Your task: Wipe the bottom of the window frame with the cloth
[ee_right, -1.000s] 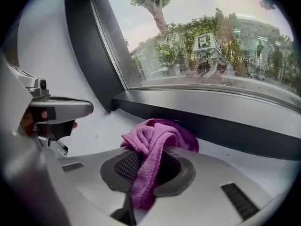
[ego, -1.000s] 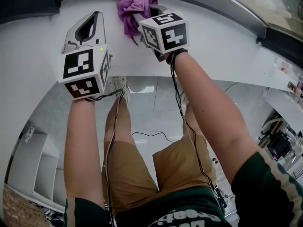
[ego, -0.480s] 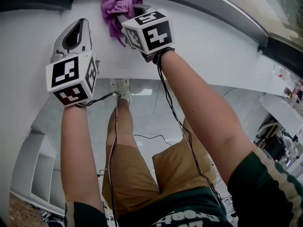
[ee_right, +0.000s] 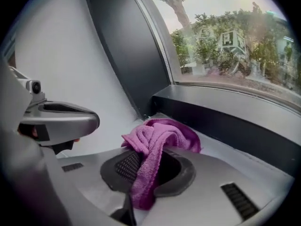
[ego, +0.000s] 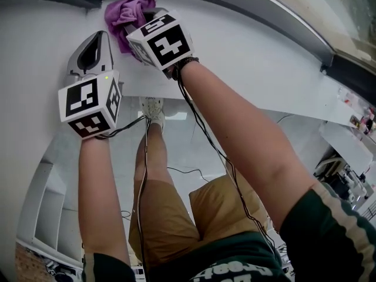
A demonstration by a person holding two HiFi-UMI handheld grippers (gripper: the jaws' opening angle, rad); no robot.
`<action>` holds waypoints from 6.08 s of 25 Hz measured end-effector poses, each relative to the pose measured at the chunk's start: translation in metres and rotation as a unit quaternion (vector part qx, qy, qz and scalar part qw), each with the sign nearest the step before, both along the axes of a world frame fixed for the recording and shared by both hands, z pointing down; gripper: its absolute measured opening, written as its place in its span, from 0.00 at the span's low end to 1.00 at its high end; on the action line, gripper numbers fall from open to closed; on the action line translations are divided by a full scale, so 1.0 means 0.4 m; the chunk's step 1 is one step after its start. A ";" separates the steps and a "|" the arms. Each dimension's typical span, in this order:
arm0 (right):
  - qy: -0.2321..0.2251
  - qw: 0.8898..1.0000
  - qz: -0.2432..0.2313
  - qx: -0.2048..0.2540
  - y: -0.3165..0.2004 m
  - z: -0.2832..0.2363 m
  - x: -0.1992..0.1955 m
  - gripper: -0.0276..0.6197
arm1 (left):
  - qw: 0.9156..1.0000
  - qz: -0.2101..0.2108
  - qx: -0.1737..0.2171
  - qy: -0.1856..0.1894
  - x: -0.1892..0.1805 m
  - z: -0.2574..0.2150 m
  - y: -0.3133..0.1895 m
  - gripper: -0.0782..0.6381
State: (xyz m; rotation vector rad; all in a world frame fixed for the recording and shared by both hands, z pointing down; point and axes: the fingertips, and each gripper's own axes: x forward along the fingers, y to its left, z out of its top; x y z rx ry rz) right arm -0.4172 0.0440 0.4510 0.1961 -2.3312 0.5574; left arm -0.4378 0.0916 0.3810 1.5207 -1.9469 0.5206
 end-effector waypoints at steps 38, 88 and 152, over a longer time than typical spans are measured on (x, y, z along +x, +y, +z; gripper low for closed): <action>0.033 0.988 -0.148 0.008 0.264 -0.003 0.032 0.15 | 1.000 -0.023 -0.019 -0.003 0.026 -0.022 0.155 0.12; 0.097 0.993 -0.061 0.031 0.001 0.013 0.622 0.15 | 0.986 0.164 -0.037 -0.006 0.595 -0.036 -0.165 0.12; 0.136 0.986 0.077 0.055 -0.284 0.015 1.464 0.15 | 0.926 0.376 -0.042 0.007 1.468 0.063 -0.496 0.12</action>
